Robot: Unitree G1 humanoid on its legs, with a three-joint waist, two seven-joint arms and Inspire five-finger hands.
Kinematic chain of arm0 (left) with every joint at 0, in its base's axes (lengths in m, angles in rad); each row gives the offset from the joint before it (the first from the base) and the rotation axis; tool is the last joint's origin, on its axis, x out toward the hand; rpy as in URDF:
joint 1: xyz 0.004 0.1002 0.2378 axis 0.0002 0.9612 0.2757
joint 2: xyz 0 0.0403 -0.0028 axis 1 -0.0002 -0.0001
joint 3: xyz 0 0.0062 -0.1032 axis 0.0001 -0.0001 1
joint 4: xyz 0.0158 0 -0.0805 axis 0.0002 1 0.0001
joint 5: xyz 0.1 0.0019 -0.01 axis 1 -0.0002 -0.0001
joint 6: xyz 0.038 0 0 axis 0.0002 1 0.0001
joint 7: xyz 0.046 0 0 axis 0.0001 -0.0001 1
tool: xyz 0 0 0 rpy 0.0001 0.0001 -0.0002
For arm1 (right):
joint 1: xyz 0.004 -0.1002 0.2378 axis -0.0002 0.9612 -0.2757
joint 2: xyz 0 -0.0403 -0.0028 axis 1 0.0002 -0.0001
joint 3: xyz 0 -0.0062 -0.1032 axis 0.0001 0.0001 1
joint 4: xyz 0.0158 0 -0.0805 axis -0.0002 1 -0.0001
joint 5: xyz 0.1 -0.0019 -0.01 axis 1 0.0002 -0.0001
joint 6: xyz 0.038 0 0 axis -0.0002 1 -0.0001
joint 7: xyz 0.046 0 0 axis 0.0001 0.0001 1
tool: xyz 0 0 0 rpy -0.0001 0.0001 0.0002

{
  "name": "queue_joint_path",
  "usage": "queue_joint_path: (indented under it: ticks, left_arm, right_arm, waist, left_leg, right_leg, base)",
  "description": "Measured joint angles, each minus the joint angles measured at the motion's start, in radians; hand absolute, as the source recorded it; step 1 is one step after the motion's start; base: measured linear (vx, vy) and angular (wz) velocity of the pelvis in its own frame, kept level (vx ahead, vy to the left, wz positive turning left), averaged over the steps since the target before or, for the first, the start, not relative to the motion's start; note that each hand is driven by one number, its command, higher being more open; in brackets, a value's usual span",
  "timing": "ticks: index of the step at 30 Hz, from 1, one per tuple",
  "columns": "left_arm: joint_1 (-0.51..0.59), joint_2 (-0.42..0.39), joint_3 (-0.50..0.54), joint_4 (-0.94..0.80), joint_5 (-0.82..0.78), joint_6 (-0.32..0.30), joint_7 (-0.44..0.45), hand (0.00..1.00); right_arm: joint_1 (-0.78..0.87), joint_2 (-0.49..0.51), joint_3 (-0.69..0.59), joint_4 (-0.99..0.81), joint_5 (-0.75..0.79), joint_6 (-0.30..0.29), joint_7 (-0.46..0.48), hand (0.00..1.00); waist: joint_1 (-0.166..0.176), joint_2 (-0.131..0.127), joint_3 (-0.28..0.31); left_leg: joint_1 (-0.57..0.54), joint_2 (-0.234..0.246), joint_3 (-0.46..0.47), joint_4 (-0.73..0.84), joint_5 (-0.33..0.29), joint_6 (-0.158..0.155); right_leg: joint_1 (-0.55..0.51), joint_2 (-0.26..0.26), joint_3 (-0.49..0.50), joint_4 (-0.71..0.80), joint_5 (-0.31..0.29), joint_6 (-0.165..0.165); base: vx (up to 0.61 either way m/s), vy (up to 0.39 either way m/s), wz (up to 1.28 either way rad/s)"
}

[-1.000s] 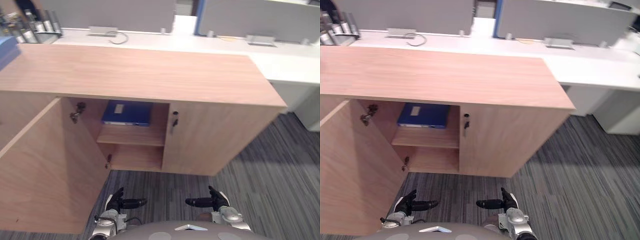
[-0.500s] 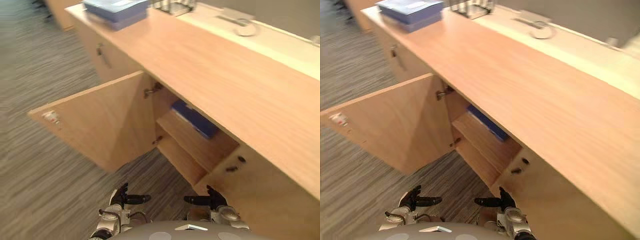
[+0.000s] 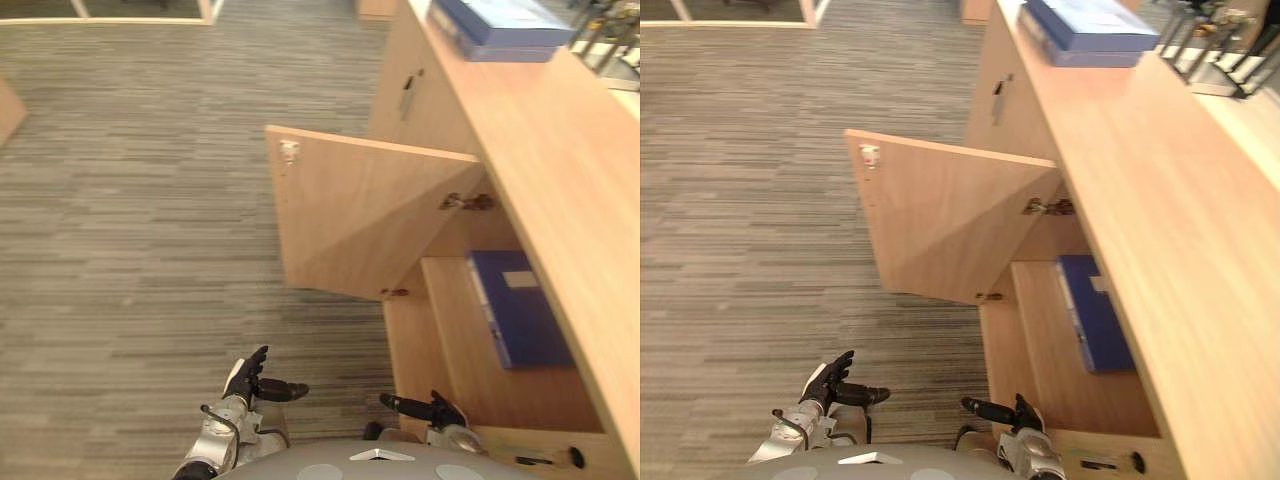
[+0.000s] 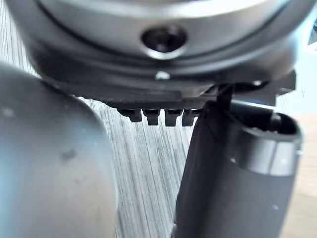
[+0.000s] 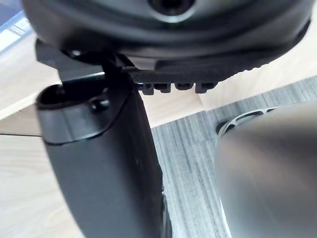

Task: Walk over to the cabinet, pick up the folder, carry it to the office cabinet, place the folder inside the office cabinet, then close the office cabinet door

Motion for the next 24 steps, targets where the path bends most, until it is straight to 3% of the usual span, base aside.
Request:
queue_joint_path:
  ticks: [1, 2, 3, 4, 5, 7, 9, 14, 24]
  left_arm:
    - [0.01, -0.009, -0.009, 0.001, 0.007, 0.006, -0.002, 1.0]
    - [0.013, -0.003, -0.009, 0.002, 0.012, 0.006, 0.0, 1.0]
    - [0.012, 0.0, -0.008, 0.003, 0.013, 0.007, 0.0, 1.0]
    - [0.018, 0.011, 0.001, 0.002, 0.022, 0.006, 0.0, 1.0]
    - [0.033, 0.001, 0.01, -0.001, 0.021, 0.003, 0.0, 1.0]
    - [0.023, 0.004, 0.015, 0.008, 0.022, 0.007, 0.004, 1.0]
    - [0.029, 0.021, 0.014, 0.01, 0.03, 0.007, 0.005, 1.0]
    - [0.031, 0.02, 0.009, 0.043, 0.03, 0.004, 0.006, 1.0]
    - [-0.004, 0.008, 0.009, 0.149, 0.03, -0.003, 0.013, 1.0]
  right_arm:
    - [-0.006, -0.019, 0.002, -0.001, -0.001, 0.001, -0.006, 1.0]
    - [-0.006, -0.01, 0.0, 0.0, 0.0, 0.001, -0.006, 1.0]
    - [-0.005, -0.001, 0.001, -0.001, 0.0, 0.001, -0.004, 1.0]
    - [-0.002, 0.023, -0.002, -0.003, 0.002, 0.0, -0.003, 1.0]
    - [-0.005, 0.02, -0.007, -0.006, 0.006, 0.003, -0.001, 1.0]
    - [-0.014, 0.04, 0.004, -0.003, 0.002, 0.006, -0.001, 1.0]
    - [-0.015, 0.064, 0.017, -0.006, -0.003, 0.0, 0.004, 1.0]
    - [-0.006, 0.066, 0.022, 0.004, -0.001, 0.003, -0.004, 1.0]
    - [-0.001, 0.059, 0.024, 0.004, 0.006, 0.002, -0.004, 1.0]
  waist:
    - [-0.007, 0.02, -0.002]
    - [-0.02, 0.006, -0.006]
    - [-0.023, -0.006, -0.004]
    - [-0.041, -0.024, -0.009]
    - [-0.041, -0.011, -0.014]
    - [-0.03, -0.037, -0.013]
    - [-0.02, -0.05, -0.025]
    - [-0.03, -0.061, -0.044]
    - [-0.059, -0.049, -0.051]
  left_leg:
    - [-0.002, -0.038, -0.007, -0.013, 0.008, -0.057]
    - [0.019, -0.102, -0.013, -0.099, 0.028, -0.047]
    - [0.042, -0.126, 0.004, -0.156, 0.03, -0.044]
    - [0.061, -0.141, 0.062, -0.171, 0.038, -0.044]
    - [0.069, -0.117, 0.077, -0.169, 0.064, -0.063]
    - [0.112, -0.167, 0.062, -0.248, 0.101, -0.057]
    - [0.162, -0.177, 0.063, -0.338, 0.144, -0.057]
    - [0.274, -0.192, 0.075, -0.569, 0.253, -0.07]
    - [0.332, -0.174, 0.107, -0.577, 0.246, -0.085]
  right_leg:
    - [-0.002, -0.035, 0.008, 0.029, -0.023, 0.01]
    - [0.002, -0.045, 0.009, -0.001, -0.03, -0.001]
    - [0.015, -0.043, 0.017, -0.03, -0.029, -0.004]
    - [0.054, -0.06, 0.009, -0.097, -0.02, -0.028]
    - [0.068, -0.05, -0.005, -0.098, 0.001, -0.015]
    - [0.086, -0.07, -0.019, -0.1, 0.035, -0.025]
    - [0.096, -0.06, -0.023, -0.115, 0.092, -0.029]
    - [0.101, -0.038, -0.022, -0.122, 0.123, -0.032]
    - [0.14, -0.025, -0.014, -0.132, 0.119, -0.032]
  base:
    - [0.03, 0.385, 0.82]
    - [0.04, 0.303, 0.84]
    - [0.13, 0.197, 1.13]
    - [0.19, 0.072, 0.96]
    - [0.2, 0.093, 1.1]
    - [0.12, 0.046, 0.43]
    - [0.11, -0.03, -0.04]
    - [0.07, -0.079, -0.07]
    - [0.0, -0.061, -0.12]
